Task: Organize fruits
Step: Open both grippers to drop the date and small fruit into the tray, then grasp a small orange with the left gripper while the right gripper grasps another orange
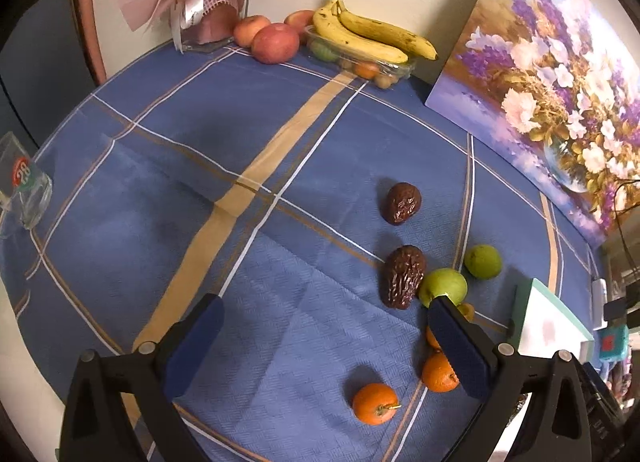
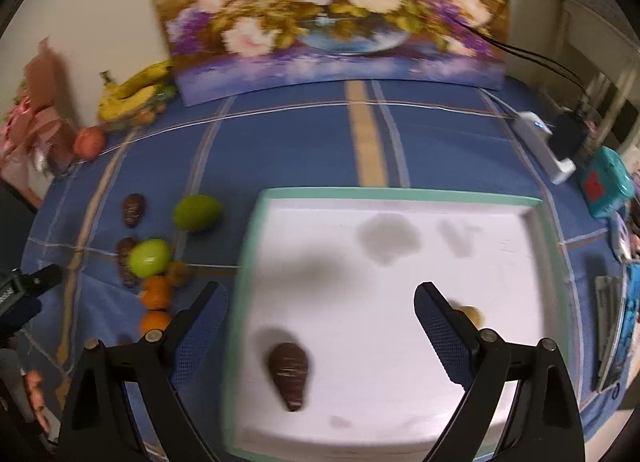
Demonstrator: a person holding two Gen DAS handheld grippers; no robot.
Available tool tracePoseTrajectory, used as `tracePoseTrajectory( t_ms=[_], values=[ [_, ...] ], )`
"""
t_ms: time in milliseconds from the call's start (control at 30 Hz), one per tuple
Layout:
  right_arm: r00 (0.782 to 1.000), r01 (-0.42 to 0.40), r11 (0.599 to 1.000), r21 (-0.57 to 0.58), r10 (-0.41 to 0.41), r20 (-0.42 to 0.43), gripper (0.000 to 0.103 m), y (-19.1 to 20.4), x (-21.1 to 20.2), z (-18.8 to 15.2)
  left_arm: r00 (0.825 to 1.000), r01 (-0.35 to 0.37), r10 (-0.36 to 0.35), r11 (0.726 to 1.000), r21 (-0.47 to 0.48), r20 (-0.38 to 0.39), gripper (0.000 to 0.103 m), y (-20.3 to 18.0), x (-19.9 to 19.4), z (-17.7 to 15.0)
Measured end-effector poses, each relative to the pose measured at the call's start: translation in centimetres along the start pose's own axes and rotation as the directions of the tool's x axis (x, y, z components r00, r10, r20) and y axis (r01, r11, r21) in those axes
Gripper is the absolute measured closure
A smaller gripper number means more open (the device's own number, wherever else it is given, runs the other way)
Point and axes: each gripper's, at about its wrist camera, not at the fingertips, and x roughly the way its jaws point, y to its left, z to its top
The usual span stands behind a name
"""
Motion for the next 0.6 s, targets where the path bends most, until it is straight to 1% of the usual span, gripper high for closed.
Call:
tracePoseTrajectory(
  t_ms=[67, 167, 233, 267, 400, 500, 533, 600],
  values=[
    [1.000, -0.024, 0.999, -0.025, 0.024, 0.001, 0.008, 1.2, 0.0, 0.1, 1.000, 0.016, -0.016, 1.000, -0.001, 0.001, 0.000, 0.2, 0.1, -0.2],
    [0.998, -0.062, 0.997, -0.051, 0.063, 0.013, 0.008, 3.0, -0.1, 0.2, 0.999, 0.043, -0.043, 0.999, -0.007, -0.023, 0.000, 0.4, 0.4, -0.7],
    [0.997, -0.080, 0.995, -0.059, 0.081, 0.011, 0.008, 3.7, -0.1, 0.2, 0.995, 0.076, -0.077, 0.997, -0.009, -0.059, 0.000, 0.4, 0.8, -1.2],
    [0.996, -0.085, 0.994, -0.061, 0.086, 0.010, 0.008, 4.0, -0.1, 0.2, 0.994, 0.082, -0.082, 0.997, -0.006, -0.078, 0.000, 0.4, 1.0, -1.4],
    [0.996, -0.085, 0.994, -0.066, 0.086, 0.009, 0.008, 4.5, -0.2, 0.0, 0.988, 0.060, -0.057, 0.998, 0.018, -0.145, 0.000, 0.0, 2.0, -2.3],
    [0.997, -0.080, 0.995, -0.062, 0.079, -0.014, 0.008, 4.5, 0.2, -0.3, 0.975, 0.058, -0.053, 0.998, 0.016, -0.217, 0.002, -0.3, 3.1, -3.1],
    [0.996, -0.081, 0.995, -0.060, 0.080, -0.025, 0.008, 4.5, 0.3, -0.4, 0.972, 0.058, -0.053, 0.998, 0.015, -0.231, 0.003, -0.3, 3.3, -3.3],
    [0.996, -0.080, 0.995, -0.055, 0.077, -0.049, 0.008, 4.5, 0.8, -0.6, 0.965, 0.062, -0.057, 0.998, 0.010, -0.256, 0.012, -0.4, 3.8, -3.7]
  ],
)
